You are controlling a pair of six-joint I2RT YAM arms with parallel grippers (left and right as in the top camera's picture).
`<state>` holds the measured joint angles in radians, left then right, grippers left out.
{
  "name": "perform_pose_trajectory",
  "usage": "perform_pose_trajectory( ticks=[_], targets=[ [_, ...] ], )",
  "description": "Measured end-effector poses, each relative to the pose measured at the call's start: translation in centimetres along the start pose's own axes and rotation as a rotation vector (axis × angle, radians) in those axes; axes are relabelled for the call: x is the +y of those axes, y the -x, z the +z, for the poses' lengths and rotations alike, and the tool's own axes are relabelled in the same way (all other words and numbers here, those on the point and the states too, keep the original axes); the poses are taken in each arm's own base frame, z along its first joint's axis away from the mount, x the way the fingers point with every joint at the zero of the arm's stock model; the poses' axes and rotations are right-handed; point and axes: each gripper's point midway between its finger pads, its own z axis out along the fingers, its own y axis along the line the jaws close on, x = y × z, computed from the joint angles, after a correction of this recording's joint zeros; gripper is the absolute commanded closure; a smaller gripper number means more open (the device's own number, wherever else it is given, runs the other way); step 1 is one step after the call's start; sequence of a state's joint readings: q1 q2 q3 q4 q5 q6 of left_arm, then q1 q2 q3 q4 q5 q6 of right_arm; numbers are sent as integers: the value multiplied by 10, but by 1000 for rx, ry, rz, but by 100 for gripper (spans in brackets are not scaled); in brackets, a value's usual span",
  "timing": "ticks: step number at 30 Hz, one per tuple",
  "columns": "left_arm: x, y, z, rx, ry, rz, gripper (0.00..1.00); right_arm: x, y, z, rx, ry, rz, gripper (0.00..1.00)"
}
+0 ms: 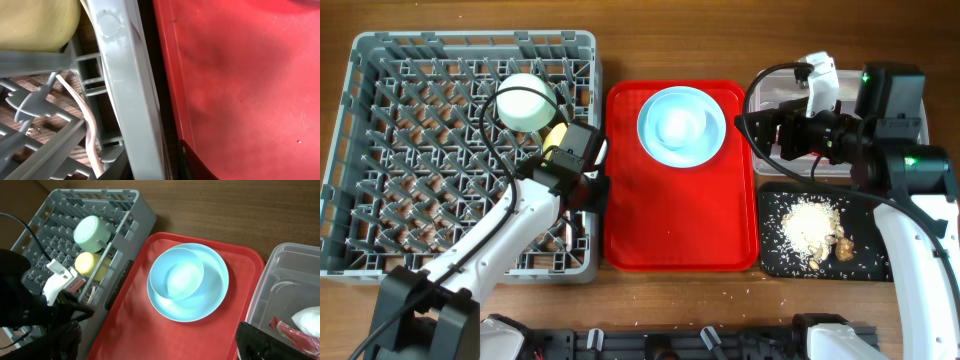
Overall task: Sort waste into correct bins and load items into the dishwasher rack
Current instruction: 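Move the left gripper right to the light-blue plate on the tray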
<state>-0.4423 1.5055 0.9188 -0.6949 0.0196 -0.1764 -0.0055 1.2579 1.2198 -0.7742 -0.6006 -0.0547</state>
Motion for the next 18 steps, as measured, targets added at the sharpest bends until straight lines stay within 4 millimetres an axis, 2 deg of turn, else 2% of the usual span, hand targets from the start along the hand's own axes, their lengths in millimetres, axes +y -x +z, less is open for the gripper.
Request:
perform_pose_trajectory(
  ticks=[3, 9, 11, 14, 15, 16, 18],
  targets=[
    [-1, 0, 0, 0, 0, 2, 76, 0, 0, 0, 0, 0, 0, 0],
    [-2, -1, 0, -8, 39, 34, 69, 0, 0, 0, 0, 0, 0, 0],
    [-3, -1, 0, -9, 37, 36, 55, 0, 0, 0, 0, 0, 0, 0],
    [-5, 0, -3, -6, 43, 49, 42, 0, 0, 0, 0, 0, 0, 0],
    [-4, 7, -10, -21, 60, 52, 36, 0, 0, 0, 0, 0, 0, 0],
    [-4, 32, -31, -100, 79, 49, 35, 0, 0, 0, 0, 0, 0, 0],
    [-5, 68, -72, -243, 99, 37, 31, 0, 0, 0, 0, 0, 0, 0]
  ],
)
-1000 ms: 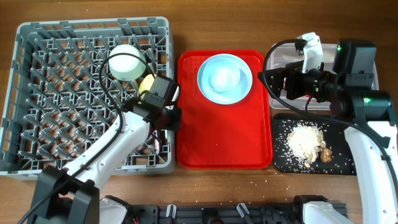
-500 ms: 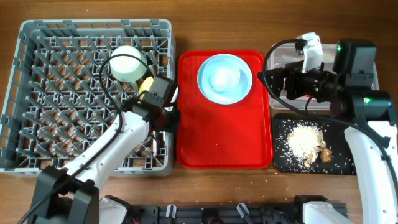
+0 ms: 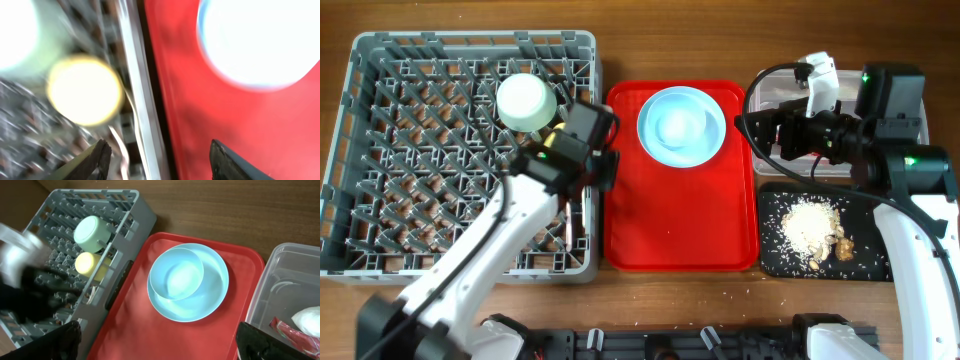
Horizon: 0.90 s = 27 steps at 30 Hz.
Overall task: Sort waste into correct bins and load items into the dishwasher rack
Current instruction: 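Move the left gripper right to the light-blue plate on the tray, then grasp the rim of the light-blue bowl with the left gripper, lift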
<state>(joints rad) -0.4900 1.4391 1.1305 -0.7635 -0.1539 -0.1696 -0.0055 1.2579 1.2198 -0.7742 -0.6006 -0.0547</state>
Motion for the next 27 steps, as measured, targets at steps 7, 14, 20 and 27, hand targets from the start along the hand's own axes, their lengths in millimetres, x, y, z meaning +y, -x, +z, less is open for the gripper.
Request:
perform_pose_trajectory(
  ticks=[7, 14, 20, 27],
  targets=[
    [-53, 79, -56, -275, -315, -166, 64, 0, 0, 0, 0, 0, 0, 0],
    [-158, 79, 59, -221, -464, -97, 64, 0, 0, 0, 0, 0, 0, 0],
    [-205, 93, 85, -345, -563, -66, 72, 0, 0, 0, 0, 0, 0, 0],
    [-191, 67, 123, -263, -441, -6, 74, 0, 0, 0, 1, 0, 1, 0]
  ],
)
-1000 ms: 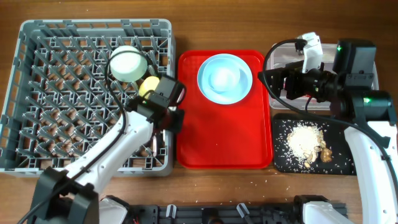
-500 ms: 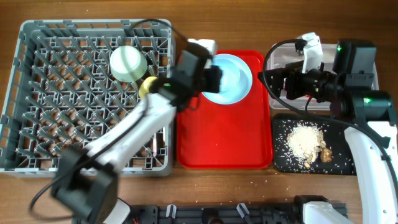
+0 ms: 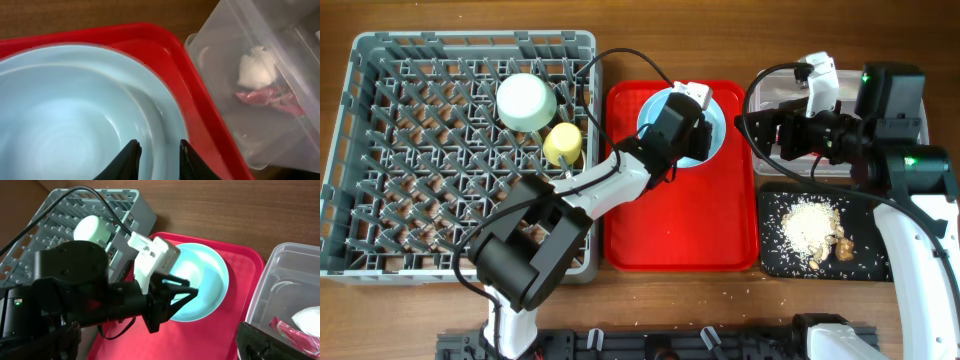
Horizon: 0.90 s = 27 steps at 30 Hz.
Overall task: Sort waste into correct bins and load items into the dishwasher rack
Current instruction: 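Grasp the rim of the light-blue bowl with the left gripper, lift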
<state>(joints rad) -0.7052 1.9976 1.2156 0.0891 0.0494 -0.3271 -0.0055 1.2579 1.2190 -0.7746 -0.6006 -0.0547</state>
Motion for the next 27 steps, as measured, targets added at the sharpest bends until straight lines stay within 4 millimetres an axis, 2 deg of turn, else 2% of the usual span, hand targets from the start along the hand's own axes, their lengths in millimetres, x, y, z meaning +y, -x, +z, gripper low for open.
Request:
perform_pose_trajectory(
  ticks=[2, 6, 12, 16, 20, 22, 27],
  targets=[
    [9, -17, -1, 66, 41, 8, 76, 0, 0, 0, 0, 0, 0, 0],
    [12, -16, -1, 62, 56, 34, 75, 0, 0, 0, 0, 0, 0, 0],
    [14, -25, -2, 97, 74, 92, 76, 0, 0, 0, 0, 0, 0, 0],
    [22, -27, -3, 104, 115, 109, 76, 0, 0, 0, 0, 0, 0, 0],
    [29, -25, -3, 94, 154, 135, 84, 0, 0, 0, -1, 0, 0, 0],
    [30, -24, -4, 92, 161, 149, 96, 0, 0, 0, 0, 0, 0, 0],
    [32, -18, -5, 72, 177, 165, 96, 0, 0, 0, 0, 0, 0, 0]
  ],
)
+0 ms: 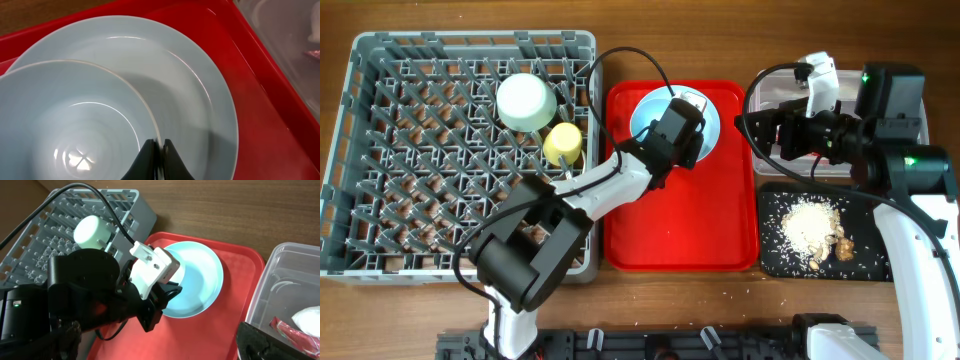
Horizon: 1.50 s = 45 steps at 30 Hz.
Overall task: Sort waste into correct bins and load items into the dishwasher rack
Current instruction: 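Grasp the rim of the light-blue bowl with the left gripper, lift, then carry the light-blue bowl left and lower it into the rack, release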
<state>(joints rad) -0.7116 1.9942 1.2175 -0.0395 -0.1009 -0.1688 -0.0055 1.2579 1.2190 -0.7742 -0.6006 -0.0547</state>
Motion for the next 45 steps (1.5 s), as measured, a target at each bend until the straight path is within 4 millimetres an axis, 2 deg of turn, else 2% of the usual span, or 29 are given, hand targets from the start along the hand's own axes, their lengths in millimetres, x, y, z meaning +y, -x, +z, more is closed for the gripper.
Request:
perform_pose_trajectory(
  ticks=[1, 3, 4, 5, 7, 8, 9, 10, 11, 12, 13, 14, 15, 17, 18, 20, 23, 25, 26, 27, 30, 33, 35, 38, 42, 44, 45],
  targets=[
    [1, 2, -3, -2, 4, 0, 96, 0, 0, 0, 0, 0, 0, 0],
    [0, 27, -27, -62, -6, -24, 96, 0, 0, 0, 0, 0, 0, 0],
    [-1, 50, -54, -122, -19, -44, 96, 0, 0, 0, 0, 0, 0, 0],
    [-2, 78, -93, -198, -36, -62, 96, 0, 0, 0, -1, 0, 0, 0],
    [13, 104, -180, -266, -37, -108, 96, 0, 0, 0, 0, 0, 0, 0],
    [31, 103, -220, -265, -31, -157, 96, 0, 0, 0, 1, 0, 1, 0],
    [51, 92, -249, -239, -23, -210, 96, 0, 0, 0, 1, 0, 1, 0],
    [82, 75, -285, -219, -6, -300, 96, 0, 0, 0, -1, 0, -1, 0],
    [101, 66, -310, -227, -3, -367, 96, 0, 0, 0, 1, 0, 1, 0],
    [116, 46, -332, -187, -25, -447, 96, 0, 0, 0, 0, 0, 0, 0],
    [132, 15, -346, -109, -40, -553, 96, 0, 0, 0, 1, 0, 0, 0],
    [128, 4, -353, -76, -142, -600, 96, 0, 0, 0, 1, 0, 0, 0],
    [137, -13, -350, -13, -192, -692, 96, 0, 0, 0, 1, 0, 0, 0],
    [143, -30, -340, 82, -353, -829, 96, 0, 0, 0, 1, 0, 1, 0],
    [157, -35, -319, 129, -491, -917, 96, 0, 0, 0, 1, 0, 1, 0],
    [159, -39, -298, 189, -650, -998, 96, 0, 0, 0, 1, 0, 1, 0],
    [176, -47, -260, 223, -793, -1086, 96, 0, 0, 0, 1, 0, 1, 0],
    [189, -50, -247, 203, -847, -1156, 90, 0, 0, 0, 1, 0, 1, 0],
    [198, -53, -247, 179, -841, -1168, 69, 0, 0, 0, 2, 0, 1, 0],
    [206, -58, -246, 168, -815, -1163, 0, 0, 0, 0, 1, 0, 1, 0],
    [230, -80, -249, 171, -711, -1169, 0, 0, 0, 0, 1, 0, 1, 0],
    [244, -89, -254, 156, -672, -1199, 0, 0, 0, 0, 1, 0, 1, 0],
    [251, -89, -260, 149, -658, -1219, 0, 0, 0, 0, 1, 0, 1, 0],
    [267, -72, -279, 83, -599, -1173, 1, 0, 0, 0, 1, 0, 1, 0],
    [247, -50, -313, 32, -470, -1007, 0, 0, 0, 0, 1, 0, 1, 0],
    [232, -38, -316, 53, -330, -878, 0, 0, 0, 0, 1, 0, 0, 0],
    [227, -30, -311, 70, -215, -804, 0, 0, 0, 0, 2, 0, 1, 0]
  ],
)
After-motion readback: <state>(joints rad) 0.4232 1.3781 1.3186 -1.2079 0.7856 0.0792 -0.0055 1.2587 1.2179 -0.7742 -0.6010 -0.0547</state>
